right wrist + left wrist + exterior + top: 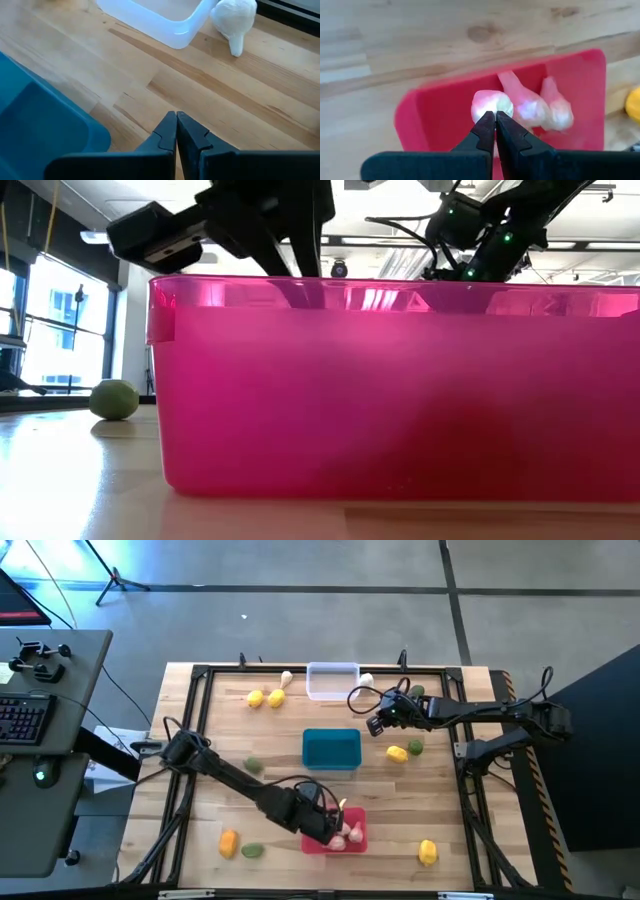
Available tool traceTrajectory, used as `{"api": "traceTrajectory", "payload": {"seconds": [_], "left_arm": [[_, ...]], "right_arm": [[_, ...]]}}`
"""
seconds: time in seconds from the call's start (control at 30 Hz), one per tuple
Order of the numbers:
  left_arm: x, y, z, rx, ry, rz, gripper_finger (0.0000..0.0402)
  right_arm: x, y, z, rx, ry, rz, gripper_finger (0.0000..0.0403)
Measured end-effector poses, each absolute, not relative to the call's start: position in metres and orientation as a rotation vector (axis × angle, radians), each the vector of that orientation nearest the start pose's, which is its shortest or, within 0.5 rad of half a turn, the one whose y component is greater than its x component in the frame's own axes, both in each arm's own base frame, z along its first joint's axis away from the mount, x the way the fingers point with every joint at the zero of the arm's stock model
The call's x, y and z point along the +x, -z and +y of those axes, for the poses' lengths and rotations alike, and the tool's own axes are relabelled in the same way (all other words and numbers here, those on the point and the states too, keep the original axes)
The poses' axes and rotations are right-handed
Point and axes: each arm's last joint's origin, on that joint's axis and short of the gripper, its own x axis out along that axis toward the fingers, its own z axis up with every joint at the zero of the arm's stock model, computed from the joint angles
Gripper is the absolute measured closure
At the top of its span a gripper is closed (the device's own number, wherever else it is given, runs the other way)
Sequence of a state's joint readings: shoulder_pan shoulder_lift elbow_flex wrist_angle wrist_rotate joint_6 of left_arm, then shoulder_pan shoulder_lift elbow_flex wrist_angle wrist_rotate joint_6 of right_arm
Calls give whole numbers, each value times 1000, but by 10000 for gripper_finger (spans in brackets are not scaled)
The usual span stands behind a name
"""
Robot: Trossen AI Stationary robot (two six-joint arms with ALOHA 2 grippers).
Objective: Sort produce into baskets
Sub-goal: Put the garlic into the pink bin
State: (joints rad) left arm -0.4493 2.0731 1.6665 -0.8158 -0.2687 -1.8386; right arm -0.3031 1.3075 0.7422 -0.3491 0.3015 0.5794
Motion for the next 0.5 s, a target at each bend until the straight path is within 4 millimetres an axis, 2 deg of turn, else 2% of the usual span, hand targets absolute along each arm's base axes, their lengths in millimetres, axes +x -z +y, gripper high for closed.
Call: {"api": "traceTrajectory", "payload": {"seconds": [0.33,0.5], "left_arm": [[396,-203,-162,-1138,-862,897,401],[400,-204,-163,-1145,-808,886,401]], "right_arm": [[234,-202,-83,510,833,737,403],[234,-202,-83,523,841,732,403]]}}
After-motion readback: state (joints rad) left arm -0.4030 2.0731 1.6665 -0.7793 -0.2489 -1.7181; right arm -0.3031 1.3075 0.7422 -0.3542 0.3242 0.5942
